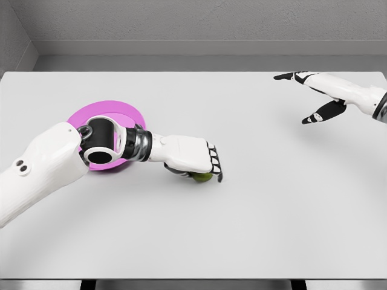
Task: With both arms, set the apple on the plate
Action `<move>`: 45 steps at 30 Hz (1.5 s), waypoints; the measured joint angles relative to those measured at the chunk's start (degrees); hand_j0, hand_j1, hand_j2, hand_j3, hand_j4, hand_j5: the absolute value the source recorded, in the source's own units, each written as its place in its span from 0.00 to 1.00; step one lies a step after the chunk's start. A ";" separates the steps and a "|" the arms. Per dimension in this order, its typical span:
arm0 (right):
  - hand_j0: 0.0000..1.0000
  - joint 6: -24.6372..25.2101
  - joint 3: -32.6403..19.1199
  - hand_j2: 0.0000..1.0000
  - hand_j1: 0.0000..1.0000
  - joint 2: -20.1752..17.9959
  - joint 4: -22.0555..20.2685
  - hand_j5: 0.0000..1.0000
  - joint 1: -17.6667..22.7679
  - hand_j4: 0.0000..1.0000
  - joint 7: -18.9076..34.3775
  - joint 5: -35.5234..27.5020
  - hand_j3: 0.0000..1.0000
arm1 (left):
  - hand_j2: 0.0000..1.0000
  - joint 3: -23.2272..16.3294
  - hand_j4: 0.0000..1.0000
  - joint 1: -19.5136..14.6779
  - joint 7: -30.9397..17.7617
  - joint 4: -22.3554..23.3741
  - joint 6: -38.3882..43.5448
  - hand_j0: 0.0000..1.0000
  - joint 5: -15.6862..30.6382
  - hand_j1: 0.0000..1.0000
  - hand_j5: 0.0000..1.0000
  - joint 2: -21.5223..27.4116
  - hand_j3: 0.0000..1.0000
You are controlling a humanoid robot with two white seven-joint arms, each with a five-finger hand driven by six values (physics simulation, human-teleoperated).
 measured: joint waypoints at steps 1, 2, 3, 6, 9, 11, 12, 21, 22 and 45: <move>1.00 0.00 0.00 1.00 1.00 0.00 0.00 1.00 0.00 1.00 0.00 0.00 1.00 | 0.54 0.01 0.54 0.00 -0.10 -0.03 0.02 0.54 0.03 0.54 0.54 0.01 0.54; 1.00 0.00 0.00 1.00 1.00 -0.01 0.00 1.00 0.00 1.00 0.00 0.00 1.00 | 0.52 0.02 0.52 0.09 -0.17 -0.05 0.04 0.52 0.05 0.52 0.52 0.02 0.52; 1.00 0.00 0.00 1.00 1.00 -0.01 0.00 1.00 0.00 1.00 0.00 0.00 1.00 | 0.51 0.03 0.51 0.09 -0.23 -0.07 0.05 0.51 0.07 0.51 0.51 0.05 0.51; 1.00 0.00 0.00 1.00 1.00 -0.02 -0.01 1.00 0.00 1.00 0.00 0.00 1.00 | 0.51 0.06 0.51 0.09 -0.27 -0.09 0.07 0.51 0.08 0.51 0.51 0.19 0.51; 1.00 0.00 0.00 1.00 1.00 -0.09 -0.04 1.00 0.00 1.00 0.00 0.00 1.00 | 0.47 0.16 0.47 0.00 -0.25 -0.10 0.09 0.47 0.25 0.47 0.47 0.41 0.47; 1.00 0.00 0.00 1.00 1.00 -0.11 -0.06 1.00 0.09 1.00 0.00 0.00 1.00 | 0.45 0.39 0.45 -0.09 -0.28 -0.10 0.06 0.45 0.28 0.45 0.45 0.68 0.45; 1.00 0.00 0.00 1.00 1.00 -0.11 -0.07 1.00 0.00 1.00 0.00 0.00 1.00 | 0.44 0.52 0.44 -0.26 -0.27 -0.12 0.04 0.44 0.34 0.44 0.44 0.91 0.44; 1.00 0.00 0.00 1.00 1.00 -0.02 -0.09 1.00 -0.18 1.00 0.00 0.00 1.00 | 0.38 8.13 0.38 0.00 0.17 -0.27 -0.02 0.38 9.82 0.38 0.38 11.83 0.38; 1.00 0.00 0.00 1.00 1.00 0.01 -0.09 1.00 -0.18 1.00 0.00 0.00 1.00 | 0.38 9.44 0.38 0.18 0.18 -0.17 -0.02 0.38 11.69 0.38 0.38 14.06 0.38; 1.00 0.00 0.00 1.00 1.00 0.03 -0.09 1.00 0.00 1.00 0.00 0.00 1.00 | 1.00 18.36 1.00 0.18 0.33 19.09 0.01 1.00 21.54 1.00 1.00 22.46 1.00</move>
